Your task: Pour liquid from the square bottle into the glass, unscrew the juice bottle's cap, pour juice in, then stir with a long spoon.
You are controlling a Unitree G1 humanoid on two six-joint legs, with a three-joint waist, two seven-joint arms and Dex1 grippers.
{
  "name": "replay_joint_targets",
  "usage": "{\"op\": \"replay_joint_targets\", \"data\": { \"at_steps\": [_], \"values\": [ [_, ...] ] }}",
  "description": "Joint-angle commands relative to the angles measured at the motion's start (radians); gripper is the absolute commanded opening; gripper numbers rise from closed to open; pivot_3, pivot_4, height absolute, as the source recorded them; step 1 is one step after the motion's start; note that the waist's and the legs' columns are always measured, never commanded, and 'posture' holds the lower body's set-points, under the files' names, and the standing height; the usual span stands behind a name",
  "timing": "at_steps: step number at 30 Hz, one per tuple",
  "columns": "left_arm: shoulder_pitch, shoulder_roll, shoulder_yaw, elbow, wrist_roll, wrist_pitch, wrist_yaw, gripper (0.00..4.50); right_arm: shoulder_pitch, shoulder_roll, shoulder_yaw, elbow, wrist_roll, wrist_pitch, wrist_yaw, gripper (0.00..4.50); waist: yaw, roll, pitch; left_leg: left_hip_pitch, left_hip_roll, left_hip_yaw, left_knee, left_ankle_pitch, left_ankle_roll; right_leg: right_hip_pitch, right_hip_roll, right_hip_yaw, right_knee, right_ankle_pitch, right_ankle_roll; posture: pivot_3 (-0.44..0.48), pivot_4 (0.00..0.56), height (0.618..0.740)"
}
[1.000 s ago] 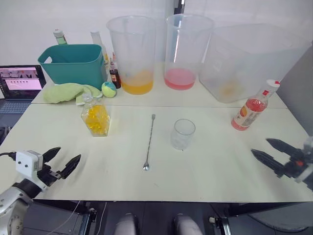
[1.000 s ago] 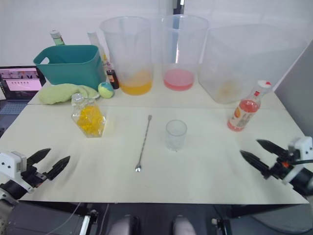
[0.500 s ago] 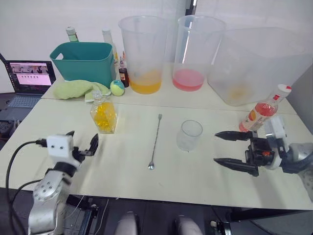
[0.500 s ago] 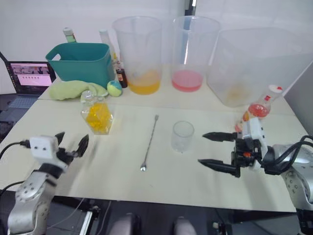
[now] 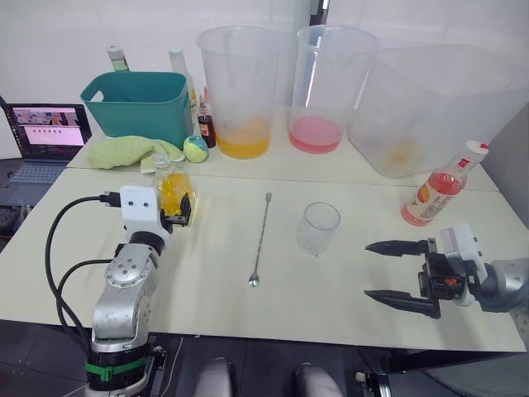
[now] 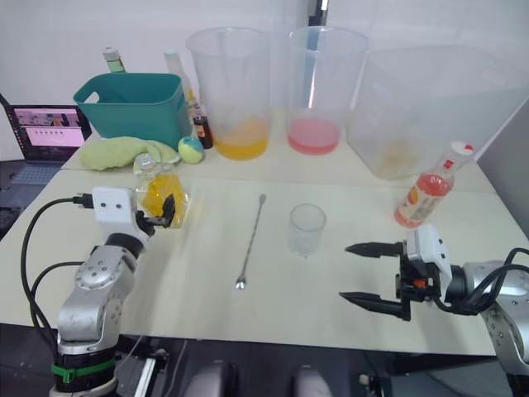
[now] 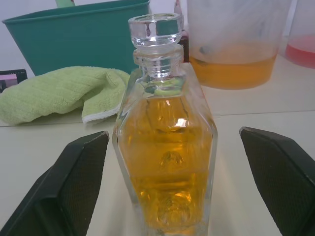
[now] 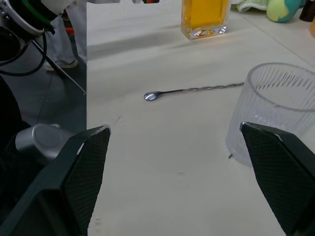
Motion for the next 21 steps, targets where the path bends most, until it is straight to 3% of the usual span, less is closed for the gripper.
{"op": "replay_joint_targets", "data": {
  "at_steps": [1, 10, 15, 21],
  "values": [
    [-0.057, -0.006, -0.008, -0.001, 0.023, 0.025, 0.030, 4.50, 0.005, 0.002, -0.045, -0.034, 0.023, 0.005, -0.025, 4.46, 0.000, 0.000, 0.000, 0.000, 0.000, 0.000, 0.000, 0.000, 0.000, 0.000, 0.000, 0.000, 0.000, 0.000, 0.000, 0.000, 0.150, 0.730],
    [-0.183, 0.004, -0.010, 0.149, 0.049, 0.090, 0.046, 4.50, 0.012, 0.011, -0.050, -0.059, 0.031, 0.016, -0.078, 4.46, 0.000, 0.000, 0.000, 0.000, -0.001, -0.001, 0.000, 0.000, 0.000, 0.000, 0.000, 0.000, 0.000, 0.000, 0.000, 0.000, 0.150, 0.730],
    [-0.206, 0.015, 0.007, 0.262, 0.041, -0.027, 0.014, 4.50, 0.004, 0.018, -0.056, -0.072, 0.034, 0.025, -0.109, 4.46, -0.001, 0.000, 0.000, 0.000, -0.001, -0.001, 0.000, 0.000, 0.000, 0.000, 0.000, 0.000, 0.001, 0.000, 0.000, 0.000, 0.150, 0.730],
    [-0.230, 0.043, -0.013, 0.360, 0.057, -0.166, -0.030, 2.84, 0.015, 0.016, -0.067, -0.058, 0.036, 0.030, -0.122, 4.50, 0.001, -0.001, 0.000, -0.001, -0.001, -0.001, 0.000, 0.000, 0.000, 0.000, -0.001, 0.000, 0.000, 0.000, 0.001, 0.000, 0.150, 0.730]
  ]
}}
